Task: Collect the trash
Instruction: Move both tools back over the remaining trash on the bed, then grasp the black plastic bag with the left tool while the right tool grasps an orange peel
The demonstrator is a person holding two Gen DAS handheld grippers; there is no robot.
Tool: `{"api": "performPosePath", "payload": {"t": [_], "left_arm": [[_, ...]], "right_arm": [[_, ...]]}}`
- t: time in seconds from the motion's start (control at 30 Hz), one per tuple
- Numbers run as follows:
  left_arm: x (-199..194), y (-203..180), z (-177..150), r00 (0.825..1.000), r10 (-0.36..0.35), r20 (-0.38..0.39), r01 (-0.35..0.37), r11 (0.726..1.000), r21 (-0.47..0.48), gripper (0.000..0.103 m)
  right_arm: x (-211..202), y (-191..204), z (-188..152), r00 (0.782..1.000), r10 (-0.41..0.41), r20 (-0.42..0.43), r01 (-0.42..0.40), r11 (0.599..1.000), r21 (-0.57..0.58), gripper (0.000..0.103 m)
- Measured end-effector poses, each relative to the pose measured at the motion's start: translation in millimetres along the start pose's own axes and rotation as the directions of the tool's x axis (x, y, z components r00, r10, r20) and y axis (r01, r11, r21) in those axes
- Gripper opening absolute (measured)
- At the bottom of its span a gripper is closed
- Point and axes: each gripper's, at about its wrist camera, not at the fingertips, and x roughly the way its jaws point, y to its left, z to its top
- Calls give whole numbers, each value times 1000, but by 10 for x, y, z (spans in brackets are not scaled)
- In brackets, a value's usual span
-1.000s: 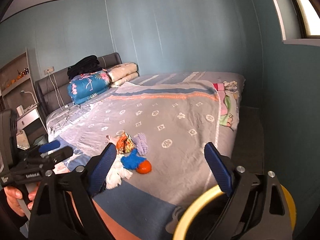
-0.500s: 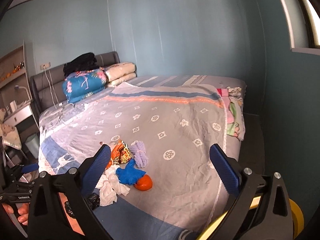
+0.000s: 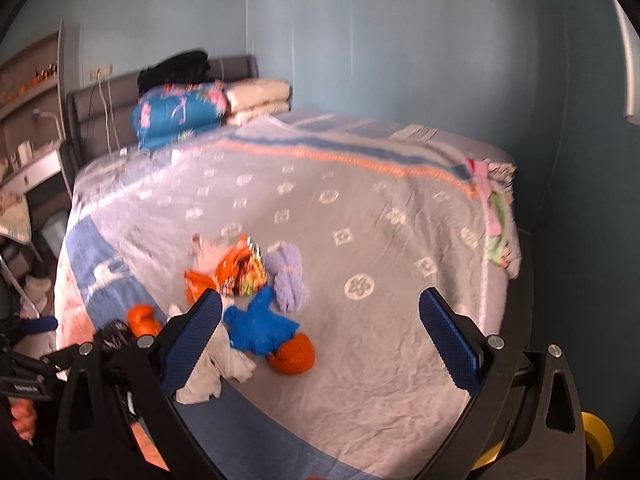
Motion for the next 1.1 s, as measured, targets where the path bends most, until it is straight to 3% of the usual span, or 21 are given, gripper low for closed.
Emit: {"api": "performPosePath", "payload": {"t": [0.13,0.33,0.73,0.8,0.9,1.1], "left_arm": [[185,73,-32,998,-11,-62,9,999,-37,95],[409,188,-61,992,-44,-122,34,996,-87,95],[750,174,-80,977,-98,-191,79,991,-109,94],[808,161,-71,972,-112,-206,90,990,-112,89],[881,137,-65,965,-133,-224,111,988,-107,82],[981,57,-61,959,-164,-230,145,985,-96,70]], "right_arm": [[318,57,-115,996,13,-92,-14,1000,-13,95],[796,104,-294,972,8,-233,-10,1000,-7,95],[1289,126,-444,931,13,-366,-14,1000,0,94],[1337,136,-447,926,9,-376,-13,1000,-9,93],[1422,159,-468,916,-3,-400,-7,1000,-23,82],[1537,149,-526,897,5,-442,-11,1000,-11,74]]}}
